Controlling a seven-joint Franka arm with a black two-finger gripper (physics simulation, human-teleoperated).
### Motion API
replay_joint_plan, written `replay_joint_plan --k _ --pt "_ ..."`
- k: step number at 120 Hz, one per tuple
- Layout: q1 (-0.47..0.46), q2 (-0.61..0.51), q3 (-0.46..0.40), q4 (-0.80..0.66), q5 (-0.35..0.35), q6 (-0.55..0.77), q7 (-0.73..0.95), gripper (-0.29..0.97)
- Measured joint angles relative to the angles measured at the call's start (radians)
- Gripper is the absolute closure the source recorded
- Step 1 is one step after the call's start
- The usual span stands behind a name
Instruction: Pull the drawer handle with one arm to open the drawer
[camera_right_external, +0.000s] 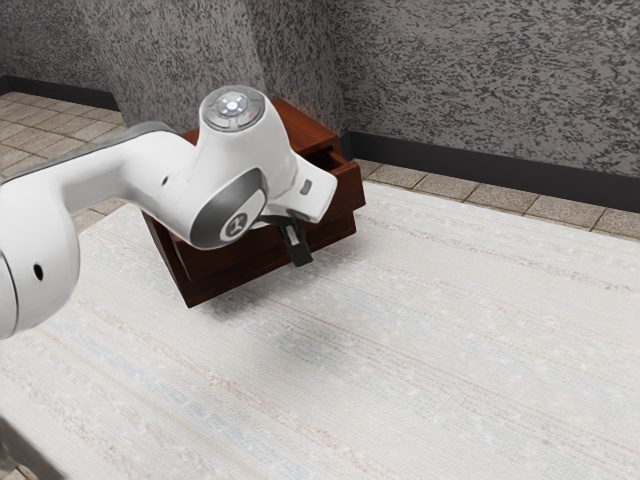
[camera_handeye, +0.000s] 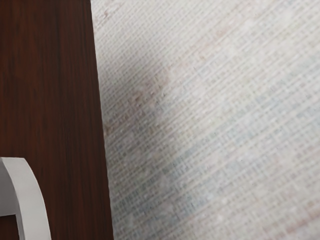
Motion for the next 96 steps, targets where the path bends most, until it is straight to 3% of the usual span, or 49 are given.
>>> replay_joint_plan --k 57,78,96 --pt "-0.021 0.001 0.001 -0.020 -0.022 0.017 -0.013 -0.03" --pt "-0.032 0.032 -0.002 -0.047 -0.017 0.018 -0.016 0.03" --pt "-0.038 0.041 -0.001 -0.068 -0.014 0.018 -0.021 -0.03"
